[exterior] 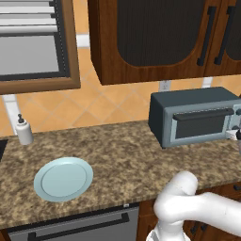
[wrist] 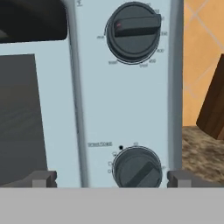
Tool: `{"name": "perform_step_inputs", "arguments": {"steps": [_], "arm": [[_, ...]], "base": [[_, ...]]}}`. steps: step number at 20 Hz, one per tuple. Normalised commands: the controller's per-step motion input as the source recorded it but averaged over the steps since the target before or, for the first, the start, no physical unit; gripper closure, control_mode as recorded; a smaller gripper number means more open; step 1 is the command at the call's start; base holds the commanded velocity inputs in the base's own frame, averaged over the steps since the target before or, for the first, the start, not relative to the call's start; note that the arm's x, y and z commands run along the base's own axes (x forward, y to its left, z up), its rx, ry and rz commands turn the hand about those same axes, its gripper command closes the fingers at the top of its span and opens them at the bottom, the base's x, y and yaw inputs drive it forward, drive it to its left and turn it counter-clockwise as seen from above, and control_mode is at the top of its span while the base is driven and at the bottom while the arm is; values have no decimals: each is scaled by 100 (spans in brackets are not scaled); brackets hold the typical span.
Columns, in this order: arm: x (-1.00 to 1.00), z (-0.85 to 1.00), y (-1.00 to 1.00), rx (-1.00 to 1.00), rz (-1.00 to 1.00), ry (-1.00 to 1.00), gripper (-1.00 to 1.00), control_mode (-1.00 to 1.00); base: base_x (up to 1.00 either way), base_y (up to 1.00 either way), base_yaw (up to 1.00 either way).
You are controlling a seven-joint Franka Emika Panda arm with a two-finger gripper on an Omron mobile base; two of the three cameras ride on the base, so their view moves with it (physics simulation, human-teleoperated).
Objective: Pick up the kebab skewer and baguette bread, and place them inside the toaster oven. Close the toaster oven door and start by setting the timer.
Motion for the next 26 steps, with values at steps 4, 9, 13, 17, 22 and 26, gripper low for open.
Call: {"name": "perform_step_inputs", "arguments": {"steps": [4,9,13,17,22,26], "arm": [[0,0,-8,3,5,-4,-100,-100],[7,0,-4,2,4,-1,-100,-100],[11,0,0,0,0,-1,-100,-100],[14,0,0,0,0,0,-100,-100],[5,0,0,0,0,0,-100,-100],[0,-6,0,0,0,-2,-100,-100]], "base": [[0,0,0],[0,0,0],[0,0,0],[0,0,0],[0,0,0],[0,0,0]]}}
